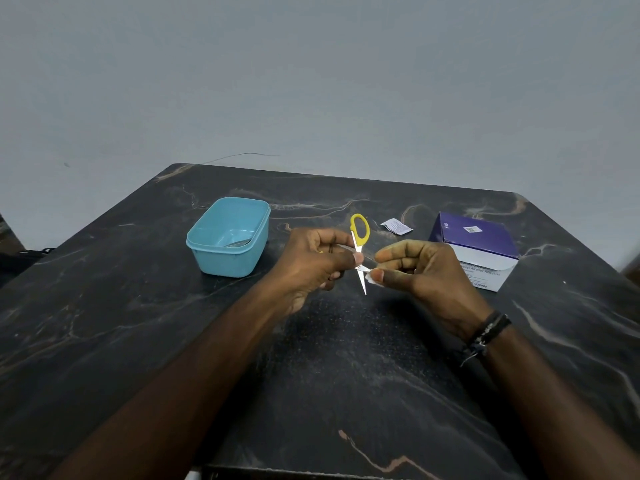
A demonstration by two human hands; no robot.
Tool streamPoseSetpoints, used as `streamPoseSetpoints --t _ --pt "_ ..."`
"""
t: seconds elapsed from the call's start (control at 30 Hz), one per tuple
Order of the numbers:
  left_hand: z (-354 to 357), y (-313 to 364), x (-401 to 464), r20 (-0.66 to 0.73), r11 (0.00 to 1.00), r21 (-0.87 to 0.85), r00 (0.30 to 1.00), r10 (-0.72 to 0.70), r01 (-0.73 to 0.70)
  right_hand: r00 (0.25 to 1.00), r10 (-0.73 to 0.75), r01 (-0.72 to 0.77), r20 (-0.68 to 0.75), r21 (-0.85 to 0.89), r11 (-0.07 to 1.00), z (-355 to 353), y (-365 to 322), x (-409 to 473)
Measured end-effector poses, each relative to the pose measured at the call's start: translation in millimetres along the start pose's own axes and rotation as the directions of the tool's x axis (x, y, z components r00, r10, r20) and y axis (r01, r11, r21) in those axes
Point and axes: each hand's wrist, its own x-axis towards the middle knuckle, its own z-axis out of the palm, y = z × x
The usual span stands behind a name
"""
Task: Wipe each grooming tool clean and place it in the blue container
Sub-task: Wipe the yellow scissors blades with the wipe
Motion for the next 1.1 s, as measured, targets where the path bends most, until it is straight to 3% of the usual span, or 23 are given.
streamPoseSetpoints --t 0.2,0.63,0.87,1.1 --pt "3 -2 -1 0.033 1.0 0.012 0.999 -0.001 0.001 1.0 -0.017 0.016 0.014 0.03 0.999 4 1 0" --pt "22 -7 -1 -0.278 0.936 -0.308 0.957 0.083 -0.17 0.959 0.169 -0.093 -0.226 0.312 0.945 13 -1 1" --pt "26 -7 -3 -0.301 0.922 -0.345 0.951 0.07 -0.177 0.951 0.129 -0.013 -0.282 0.381 0.925 11 -2 3" --pt "27 -5 -4 -0.31 0.924 -0.341 0.949 0.06 -0.17 0.955 0.13 -0.032 -0.265 0.343 0.939 15 0 3"
